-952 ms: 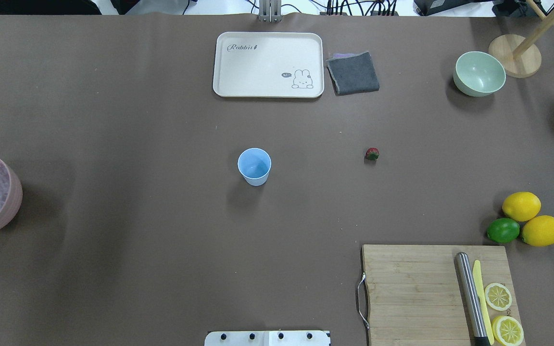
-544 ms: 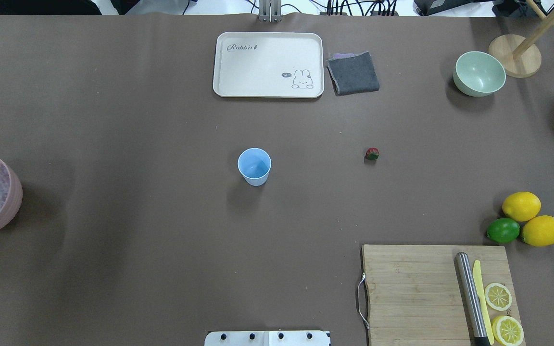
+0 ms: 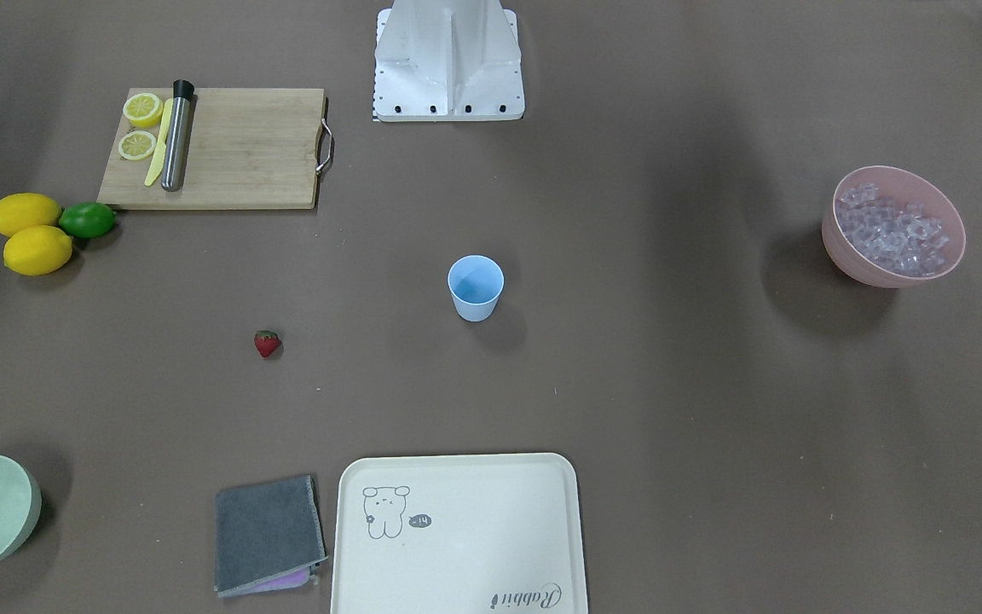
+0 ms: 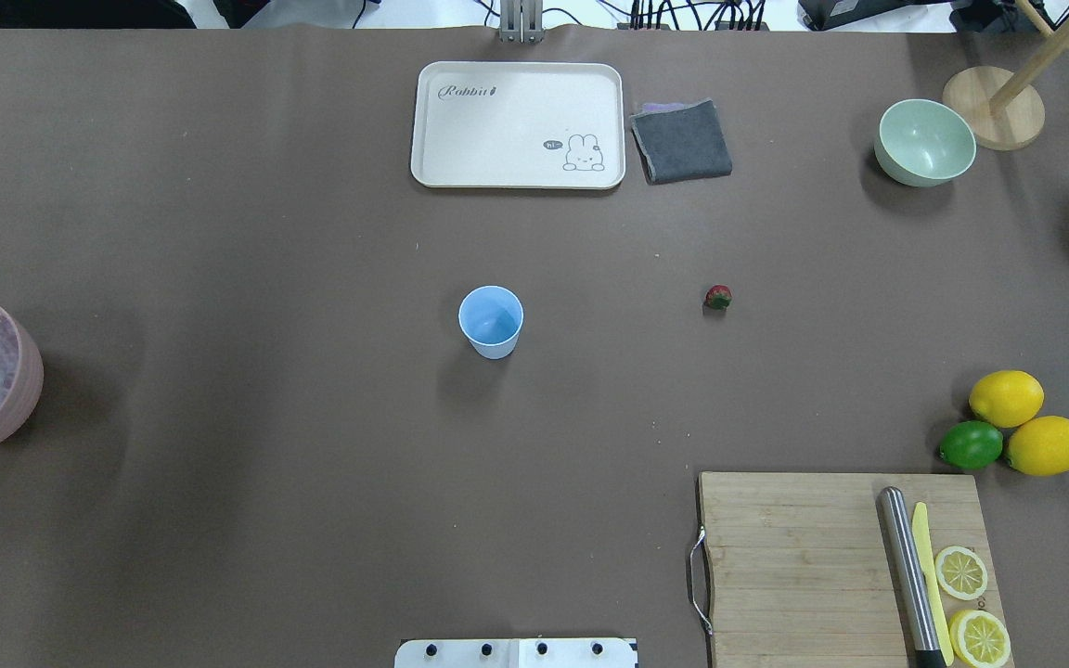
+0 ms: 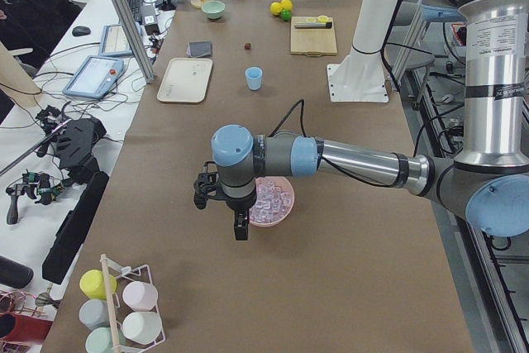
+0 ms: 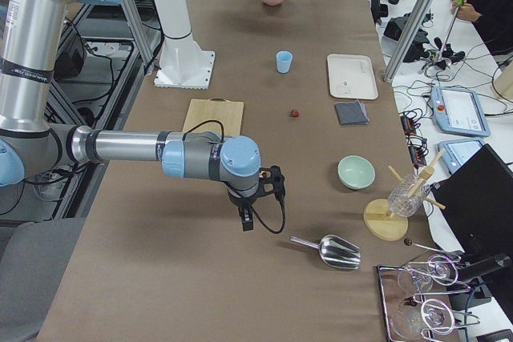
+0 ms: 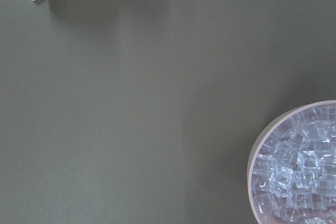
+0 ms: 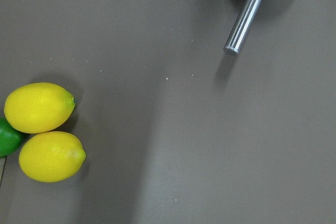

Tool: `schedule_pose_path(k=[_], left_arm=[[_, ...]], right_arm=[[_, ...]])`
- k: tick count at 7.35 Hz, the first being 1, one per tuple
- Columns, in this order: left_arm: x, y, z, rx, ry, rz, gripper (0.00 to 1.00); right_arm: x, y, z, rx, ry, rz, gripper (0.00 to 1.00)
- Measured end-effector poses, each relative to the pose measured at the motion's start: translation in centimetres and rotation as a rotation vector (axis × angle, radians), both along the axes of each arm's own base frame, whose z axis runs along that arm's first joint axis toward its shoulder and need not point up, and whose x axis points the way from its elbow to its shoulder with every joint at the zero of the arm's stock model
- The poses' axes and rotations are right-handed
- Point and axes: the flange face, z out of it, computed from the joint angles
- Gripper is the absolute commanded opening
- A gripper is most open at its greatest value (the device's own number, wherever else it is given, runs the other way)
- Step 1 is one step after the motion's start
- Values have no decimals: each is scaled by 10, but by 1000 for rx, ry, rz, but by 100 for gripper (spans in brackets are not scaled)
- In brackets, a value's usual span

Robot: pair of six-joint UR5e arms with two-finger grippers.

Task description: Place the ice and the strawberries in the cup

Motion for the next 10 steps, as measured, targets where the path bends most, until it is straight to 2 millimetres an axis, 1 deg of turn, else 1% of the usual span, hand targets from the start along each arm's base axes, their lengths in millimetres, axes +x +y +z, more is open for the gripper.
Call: schedule_pose_path(k=[2, 4, 8, 10], left_arm=[[2, 6, -6, 34, 6, 1, 97], [3, 6, -9, 51, 10, 0, 98], [4, 6, -11, 54, 16, 0, 98], [4, 8, -8, 50, 16, -1, 97]], right_arm=[[0, 3, 2, -6, -3, 0, 100], [-1, 4, 2, -6, -4, 0, 100], [0, 4, 2, -5, -2, 0, 100], [0, 3, 2, -3, 0, -1, 100]])
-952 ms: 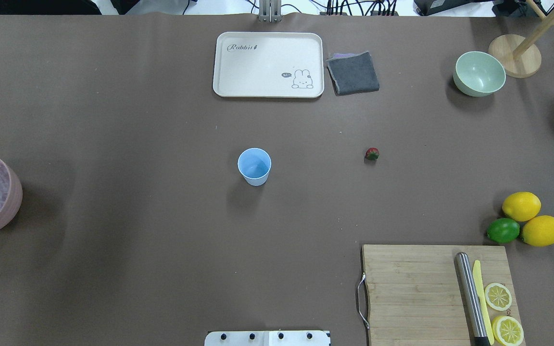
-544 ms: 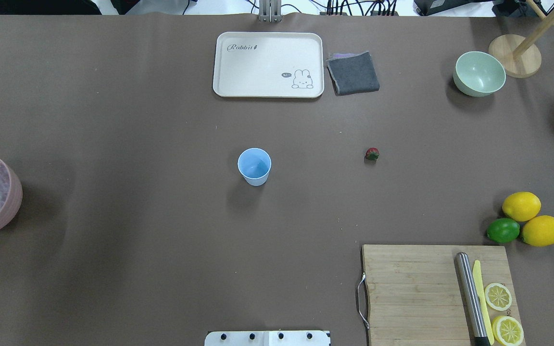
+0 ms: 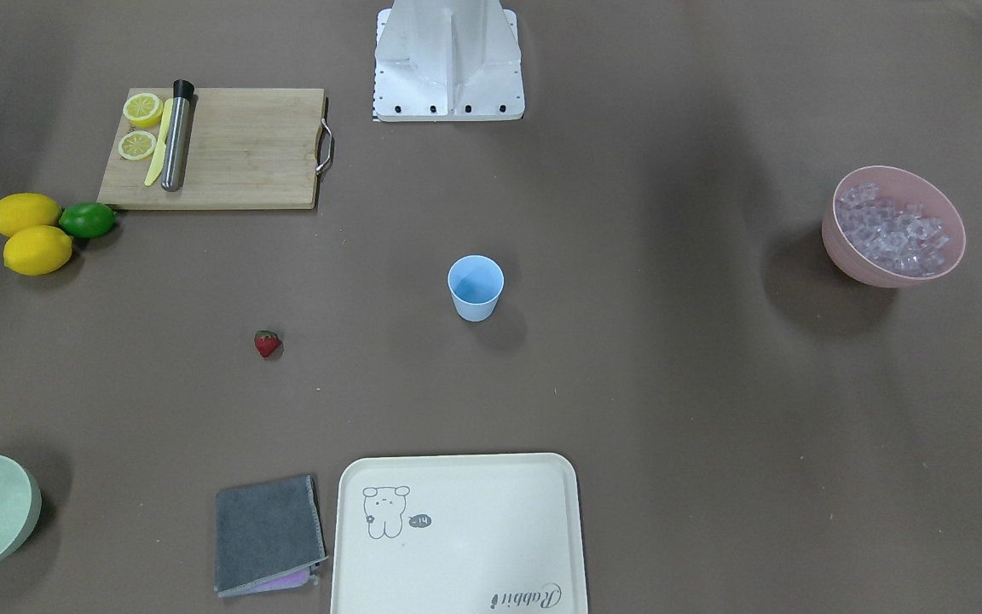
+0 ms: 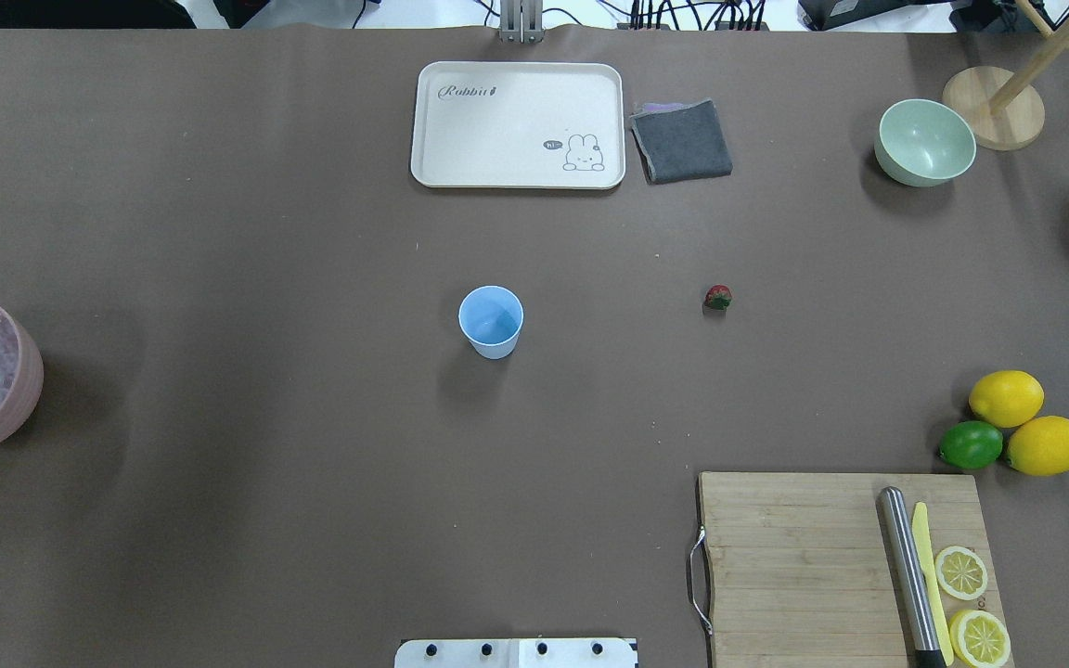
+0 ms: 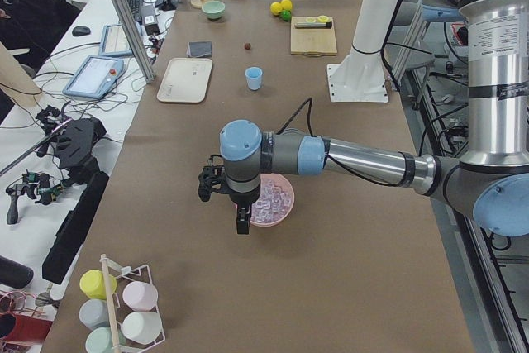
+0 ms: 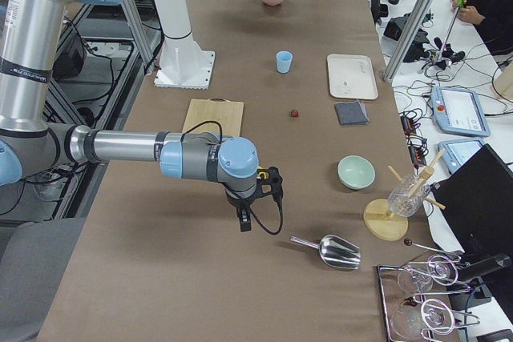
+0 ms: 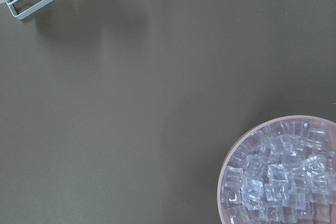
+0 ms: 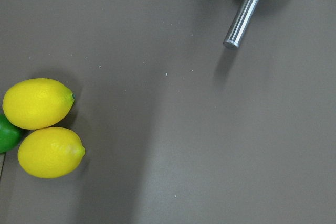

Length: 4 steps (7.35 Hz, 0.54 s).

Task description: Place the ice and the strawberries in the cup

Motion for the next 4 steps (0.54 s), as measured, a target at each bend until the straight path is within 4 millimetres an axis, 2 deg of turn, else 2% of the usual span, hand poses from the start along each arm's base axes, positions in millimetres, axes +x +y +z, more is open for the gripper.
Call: schedule_pose_path(k=[4], left_arm=[[7, 3, -5, -46, 57, -69, 98]], right_arm=[[0, -4, -3, 9, -1, 0, 100]])
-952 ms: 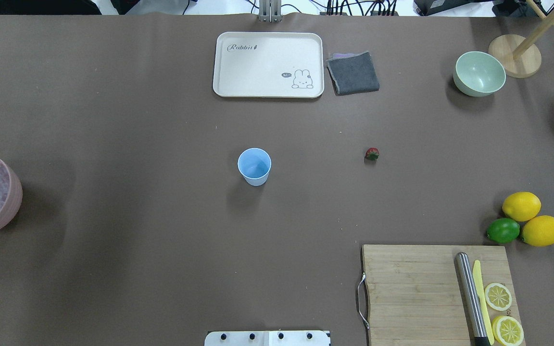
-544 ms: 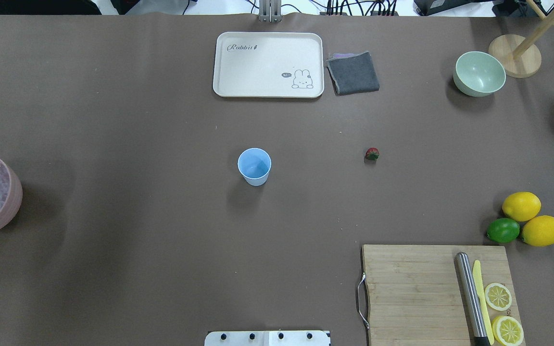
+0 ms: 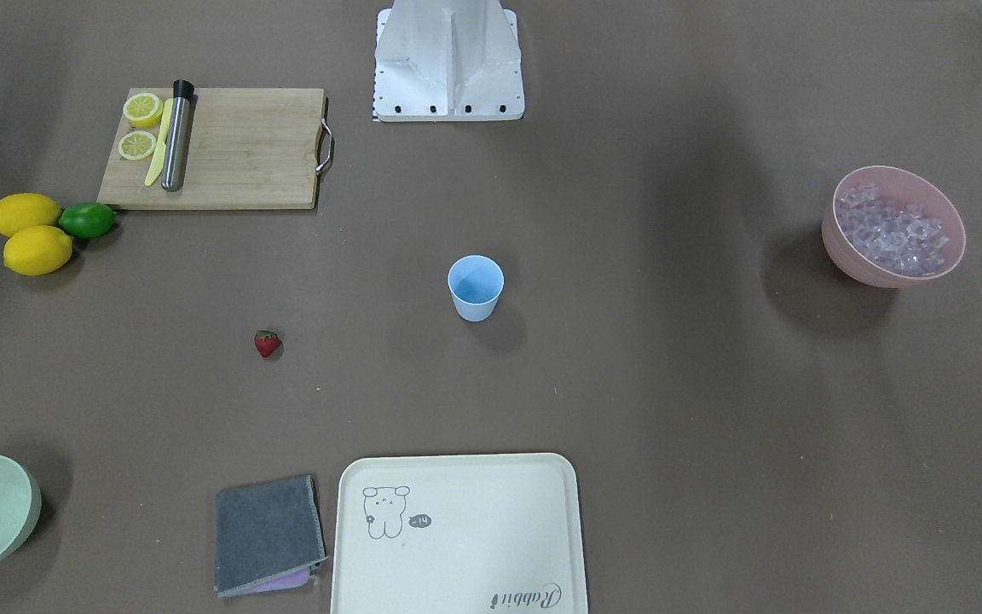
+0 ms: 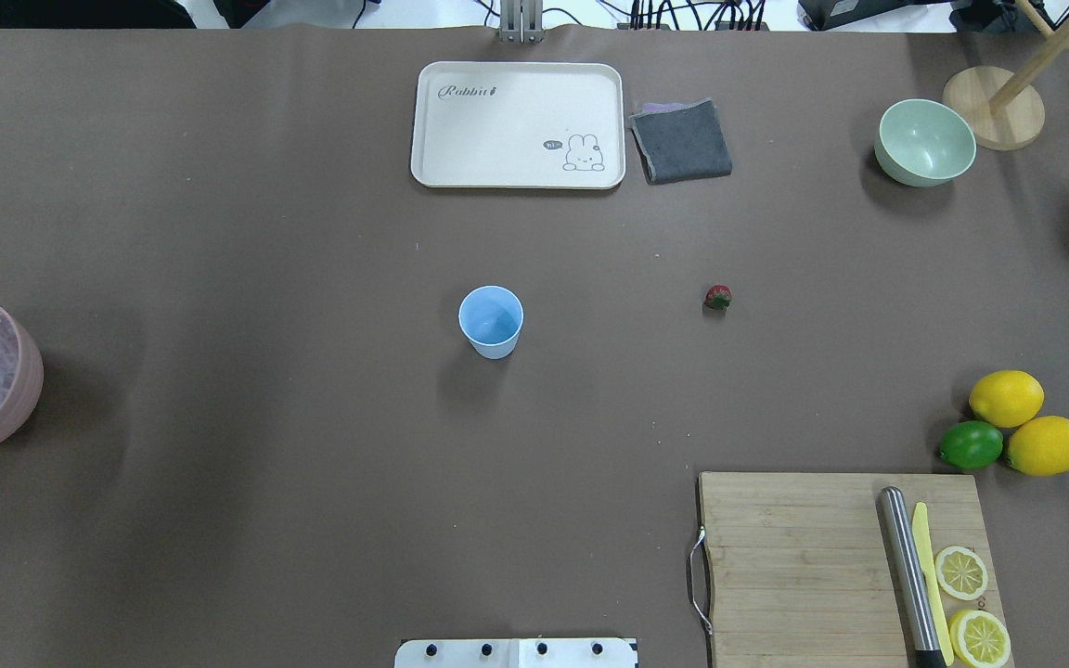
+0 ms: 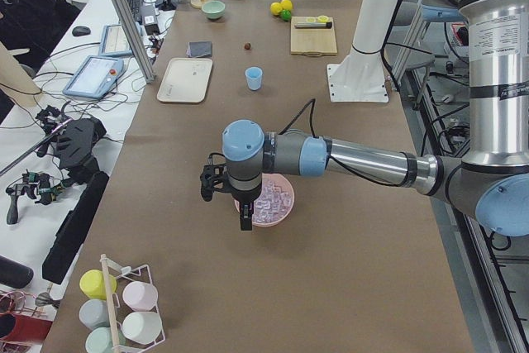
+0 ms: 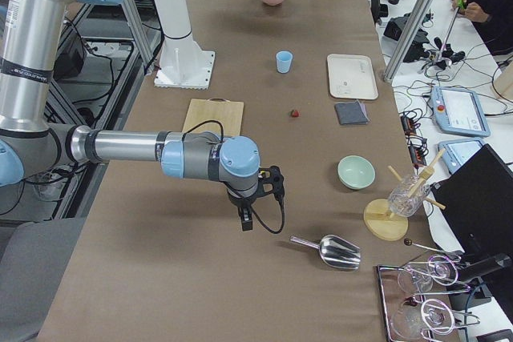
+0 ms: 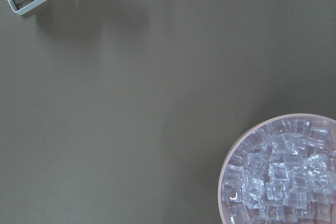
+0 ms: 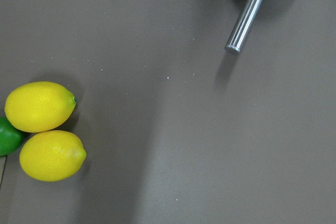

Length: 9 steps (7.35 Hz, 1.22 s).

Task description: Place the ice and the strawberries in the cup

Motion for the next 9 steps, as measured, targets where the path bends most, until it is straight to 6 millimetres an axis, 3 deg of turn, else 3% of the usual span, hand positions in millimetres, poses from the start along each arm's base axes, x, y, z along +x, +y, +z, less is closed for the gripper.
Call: schedule_pose_path(k=[2, 5, 9], left_arm=[[15, 2, 0, -13, 12, -40, 97], [71, 13, 2, -59, 59, -145, 97], [135, 22, -3, -104, 69, -113, 94]], right_arm=[[0, -2, -4, 11, -1, -1, 100], [-2, -2, -7, 12, -25, 0, 100], [-2, -2, -5, 1, -29, 6, 100]])
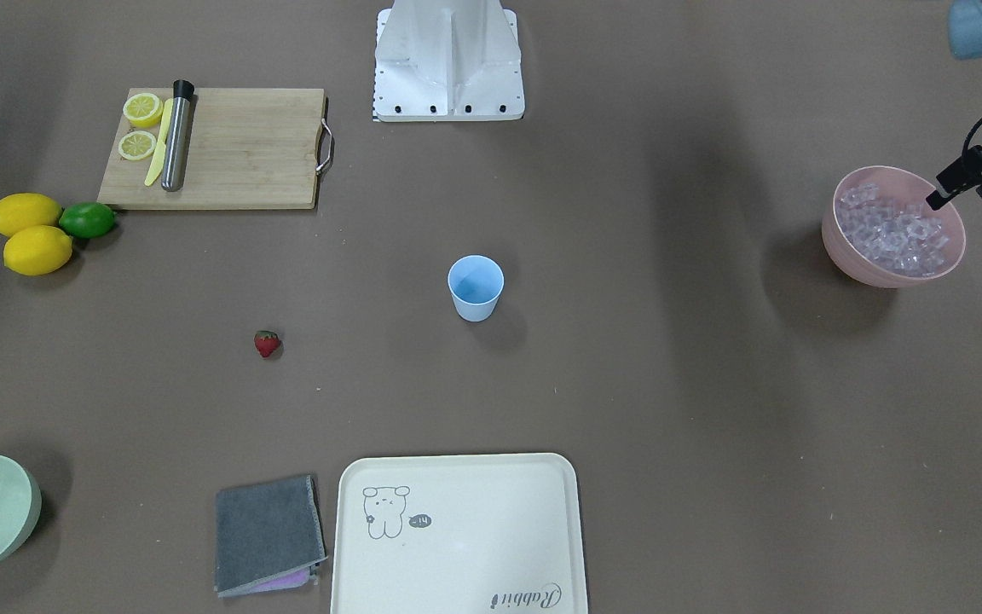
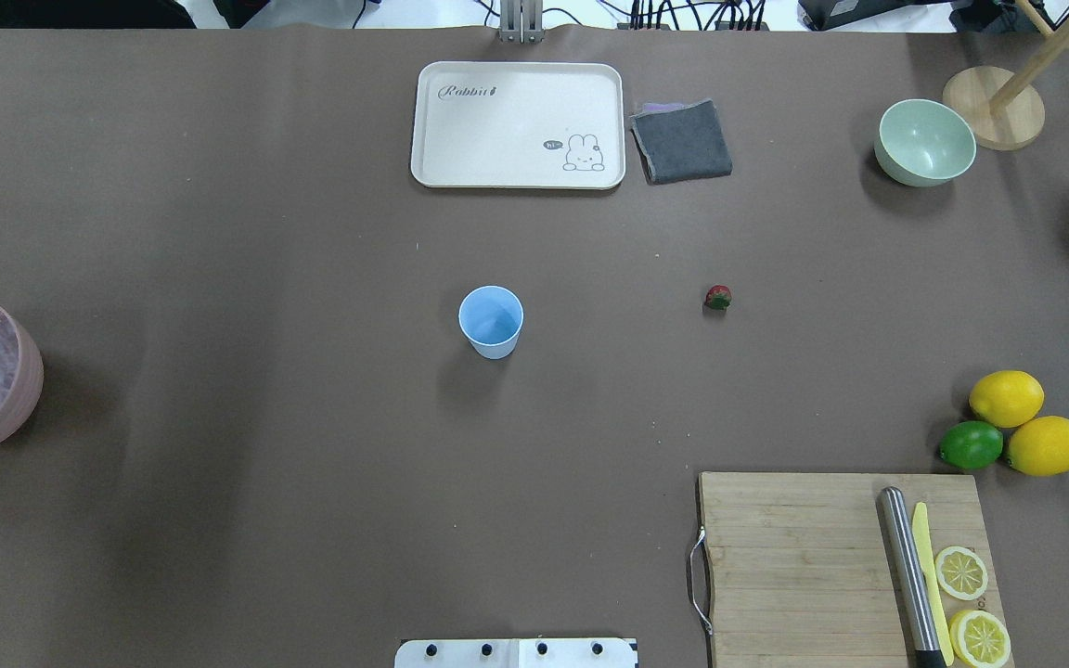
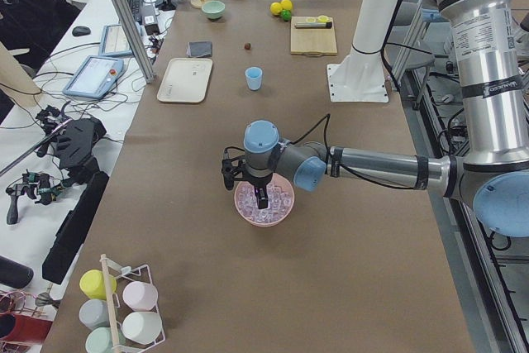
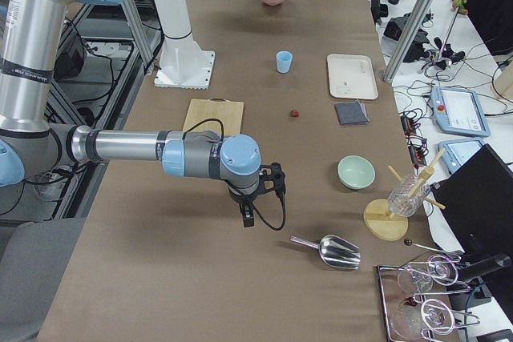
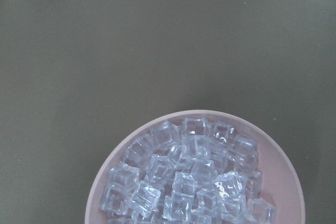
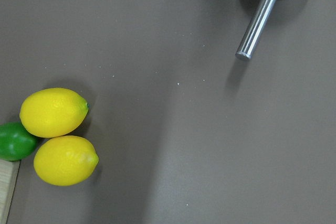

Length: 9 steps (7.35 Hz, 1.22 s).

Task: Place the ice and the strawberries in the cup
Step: 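Lower the left gripper into the pink bowl and grasp an ice cube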

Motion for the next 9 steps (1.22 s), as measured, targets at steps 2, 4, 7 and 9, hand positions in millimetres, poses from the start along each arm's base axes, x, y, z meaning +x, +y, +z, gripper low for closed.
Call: schedule_pose_path(k=[2, 4, 7, 9], left_arm=[[24, 6, 2, -8, -29, -5, 92], [32, 17, 8, -36, -34, -20, 92], [55, 35, 17, -64, -25, -3, 92], [70, 42, 27, -52, -59, 13, 92]], right_arm=[[0, 0, 0, -1, -1, 1, 100], [0, 0, 0, -4, -1, 3, 100], [0, -1, -1, -5, -1, 5, 100], [0, -2, -1, -9, -1, 10, 100]])
